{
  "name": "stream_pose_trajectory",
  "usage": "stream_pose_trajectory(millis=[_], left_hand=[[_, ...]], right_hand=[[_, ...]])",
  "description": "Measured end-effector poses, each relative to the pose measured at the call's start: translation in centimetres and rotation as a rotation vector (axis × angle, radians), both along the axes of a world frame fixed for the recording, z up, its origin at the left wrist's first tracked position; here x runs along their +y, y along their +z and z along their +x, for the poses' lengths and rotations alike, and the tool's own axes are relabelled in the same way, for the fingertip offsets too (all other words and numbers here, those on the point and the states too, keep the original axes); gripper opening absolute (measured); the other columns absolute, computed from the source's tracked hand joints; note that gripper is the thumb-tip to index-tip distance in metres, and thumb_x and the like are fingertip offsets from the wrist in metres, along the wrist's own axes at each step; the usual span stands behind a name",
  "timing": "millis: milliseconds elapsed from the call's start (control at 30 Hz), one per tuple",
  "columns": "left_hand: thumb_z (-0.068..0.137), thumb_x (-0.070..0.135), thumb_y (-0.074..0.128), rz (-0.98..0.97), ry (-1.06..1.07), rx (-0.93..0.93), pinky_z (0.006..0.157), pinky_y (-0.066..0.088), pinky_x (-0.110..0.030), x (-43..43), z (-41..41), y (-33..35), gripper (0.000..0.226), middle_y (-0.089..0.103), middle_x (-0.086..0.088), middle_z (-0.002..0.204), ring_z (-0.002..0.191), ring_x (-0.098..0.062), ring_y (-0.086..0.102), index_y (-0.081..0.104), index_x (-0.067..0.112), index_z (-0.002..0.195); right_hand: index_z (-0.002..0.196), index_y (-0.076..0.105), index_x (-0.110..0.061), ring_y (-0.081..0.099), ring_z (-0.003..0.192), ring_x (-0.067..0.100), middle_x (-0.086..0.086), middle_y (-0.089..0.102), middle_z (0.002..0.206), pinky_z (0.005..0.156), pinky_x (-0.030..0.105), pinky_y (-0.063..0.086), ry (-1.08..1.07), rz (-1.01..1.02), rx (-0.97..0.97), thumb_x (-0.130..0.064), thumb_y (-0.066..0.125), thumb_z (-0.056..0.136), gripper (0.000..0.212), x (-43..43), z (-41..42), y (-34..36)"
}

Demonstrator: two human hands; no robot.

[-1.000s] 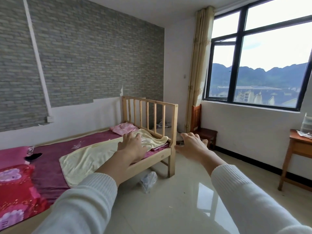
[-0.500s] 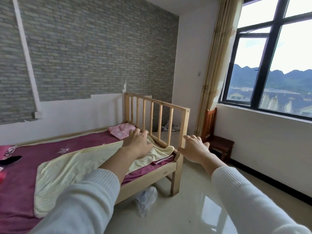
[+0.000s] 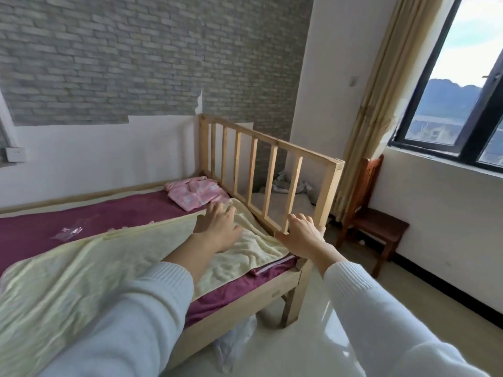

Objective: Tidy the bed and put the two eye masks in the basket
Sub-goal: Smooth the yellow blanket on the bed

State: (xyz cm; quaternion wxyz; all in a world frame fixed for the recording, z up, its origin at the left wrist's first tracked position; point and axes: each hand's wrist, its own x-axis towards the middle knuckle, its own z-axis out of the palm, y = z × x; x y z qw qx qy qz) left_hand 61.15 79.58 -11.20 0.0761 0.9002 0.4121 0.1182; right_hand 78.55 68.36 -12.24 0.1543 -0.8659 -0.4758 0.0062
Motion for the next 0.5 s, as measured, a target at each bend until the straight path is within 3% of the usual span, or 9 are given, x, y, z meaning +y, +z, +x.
stream_pose_trajectory(millis=[267, 500], left_hand=[[0.092, 0.039, 0.039, -0.032, -0.010, 0.083, 0.096, 0.040, -0.047, 15.7, 8.4, -4.7, 0.046, 0.039, -0.009, 0.141, 0.129, -0.029, 0.033, 0.042, 0.018, 0.132], [0.091, 0.039, 0.042, -0.142, 0.065, 0.108, 0.092, 0.043, -0.042, 27.8, 14.5, -12.9, 0.046, 0.043, -0.012, 0.134, 0.124, -0.030, 0.035, 0.043, 0.017, 0.132]], right_hand=[[0.134, 0.041, -0.020, 0.038, 0.126, 0.027, 0.005, 0.048, 0.135, 0.101, 0.054, 0.029, -0.016, -0.101, 0.060, -0.049, 0.053, 0.083, 0.060, 15.6, 8.1, -4.5], [0.138, 0.037, -0.019, 0.035, 0.131, 0.028, 0.005, 0.045, 0.141, 0.105, 0.057, 0.026, 0.055, -0.231, 0.134, -0.050, 0.053, 0.082, 0.066, 28.8, 15.2, -11.5]])
